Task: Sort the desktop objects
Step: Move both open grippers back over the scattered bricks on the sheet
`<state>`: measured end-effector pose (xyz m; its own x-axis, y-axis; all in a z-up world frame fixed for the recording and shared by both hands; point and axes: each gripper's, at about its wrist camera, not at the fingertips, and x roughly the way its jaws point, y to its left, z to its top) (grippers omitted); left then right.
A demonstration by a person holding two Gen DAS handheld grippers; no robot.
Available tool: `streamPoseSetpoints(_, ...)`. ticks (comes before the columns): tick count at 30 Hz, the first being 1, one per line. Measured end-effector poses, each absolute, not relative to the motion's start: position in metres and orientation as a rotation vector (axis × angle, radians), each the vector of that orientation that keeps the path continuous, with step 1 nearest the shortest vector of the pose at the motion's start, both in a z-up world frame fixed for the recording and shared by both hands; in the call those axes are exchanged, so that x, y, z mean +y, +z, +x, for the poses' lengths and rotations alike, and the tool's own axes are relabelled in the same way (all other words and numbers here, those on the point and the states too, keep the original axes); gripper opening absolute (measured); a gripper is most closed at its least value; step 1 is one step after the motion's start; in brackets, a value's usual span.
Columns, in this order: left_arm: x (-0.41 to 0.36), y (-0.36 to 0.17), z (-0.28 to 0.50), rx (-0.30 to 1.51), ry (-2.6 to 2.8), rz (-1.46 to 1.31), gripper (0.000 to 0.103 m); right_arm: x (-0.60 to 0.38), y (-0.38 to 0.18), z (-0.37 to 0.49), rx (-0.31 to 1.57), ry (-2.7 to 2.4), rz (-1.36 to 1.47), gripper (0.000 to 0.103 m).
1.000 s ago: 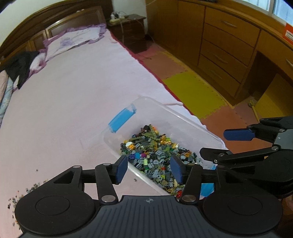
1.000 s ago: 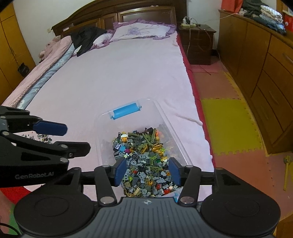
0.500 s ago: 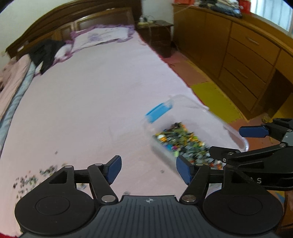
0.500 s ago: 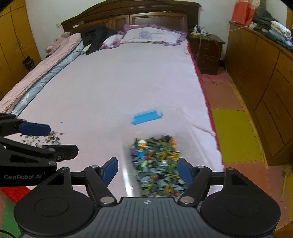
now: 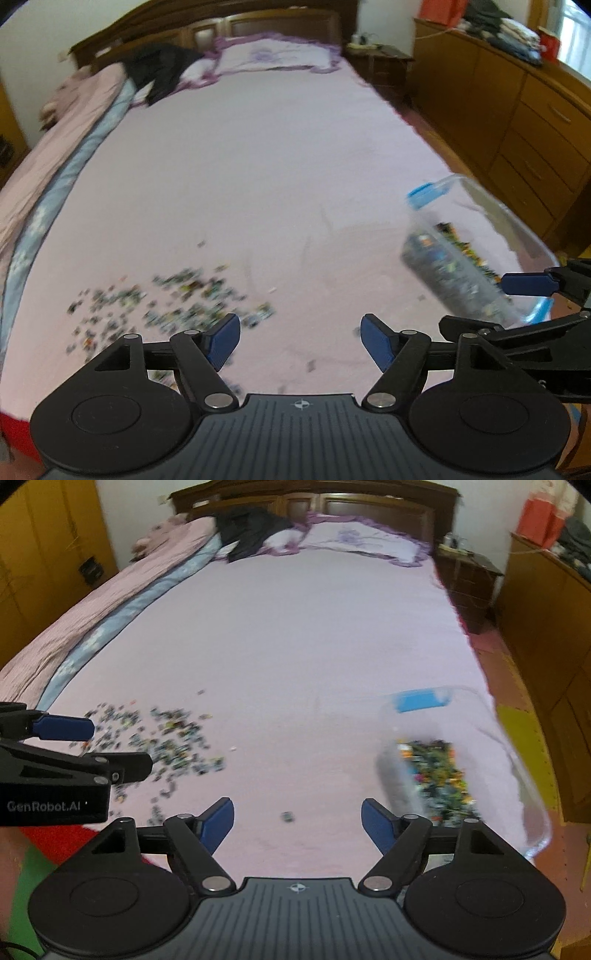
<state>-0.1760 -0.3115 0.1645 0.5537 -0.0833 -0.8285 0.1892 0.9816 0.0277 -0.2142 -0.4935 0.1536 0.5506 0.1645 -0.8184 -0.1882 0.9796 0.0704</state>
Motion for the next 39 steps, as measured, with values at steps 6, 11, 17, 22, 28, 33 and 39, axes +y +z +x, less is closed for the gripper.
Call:
streamPoseSetpoints(6,-0.256,0.159,-0.18,1.01,-0.05,0.061,0.074,-0.432,0.162,-0.214,0.968,0.32,-0.135,0.084)
streamPoseSetpoints(11,-0.209,0.154,-0.183,1.041,0.044,0.012,0.074,-0.398,0.157,-0.194,0.974,0.4,-0.149,0.085)
streamPoseSetpoints(17,-0.166,0.15,-0.18,1.067,0.182,-0.005,0.075,-0.356,0.149,-0.17,0.978,0.507,-0.169,0.085)
streamPoseSetpoints(22,-0.132,0.146,-0.185,1.097,0.27,-0.014,0.075,-0.321,0.144,-0.157,0.994,0.563,-0.17,0.085)
streamPoseSetpoints(28,-0.075,0.137,-0.189,1.107,0.311,-0.038,0.075,-0.283,0.138,-0.151,0.998,0.551,-0.187,0.085)
streamPoseSetpoints(33,-0.016,0.112,-0.188,1.144,0.273,0.018,0.075,-0.242,0.128,-0.154,1.039,0.449,-0.187,0.085)
streamPoseSetpoints(39,0.052,0.066,-0.178,1.176,0.218,0.091,0.075,-0.184,0.105,-0.157,1.102,0.369,-0.122,0.085)
